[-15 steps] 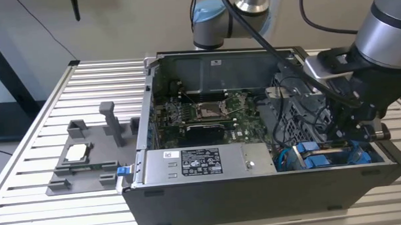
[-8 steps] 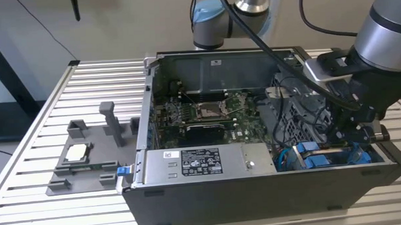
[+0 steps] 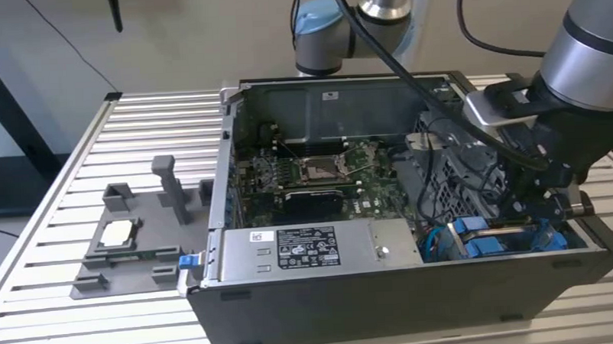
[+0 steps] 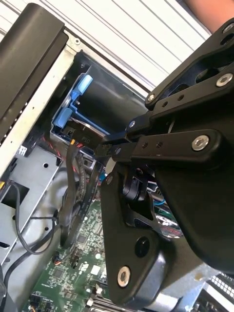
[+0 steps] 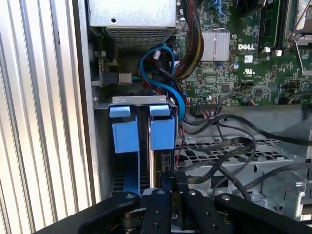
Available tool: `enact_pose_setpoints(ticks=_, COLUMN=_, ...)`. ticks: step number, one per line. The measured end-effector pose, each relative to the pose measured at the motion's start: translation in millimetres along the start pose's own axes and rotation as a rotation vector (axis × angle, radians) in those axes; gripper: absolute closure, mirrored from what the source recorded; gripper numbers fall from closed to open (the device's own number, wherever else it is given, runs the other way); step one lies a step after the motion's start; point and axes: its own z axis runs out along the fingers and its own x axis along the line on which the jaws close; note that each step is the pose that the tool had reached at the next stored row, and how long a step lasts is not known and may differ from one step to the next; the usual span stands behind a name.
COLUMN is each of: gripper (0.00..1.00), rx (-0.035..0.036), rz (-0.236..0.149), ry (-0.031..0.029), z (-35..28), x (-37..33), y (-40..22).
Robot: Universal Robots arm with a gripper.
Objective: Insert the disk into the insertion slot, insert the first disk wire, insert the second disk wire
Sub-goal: 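Insert the second disk wire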
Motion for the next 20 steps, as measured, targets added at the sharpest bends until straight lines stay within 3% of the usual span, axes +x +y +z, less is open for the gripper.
enact_pose_setpoints(ticks=20, gripper=0.84, rx=0.0002, rz=0.0, ry=0.0025, z=4.2, x=-0.4, y=-2.1)
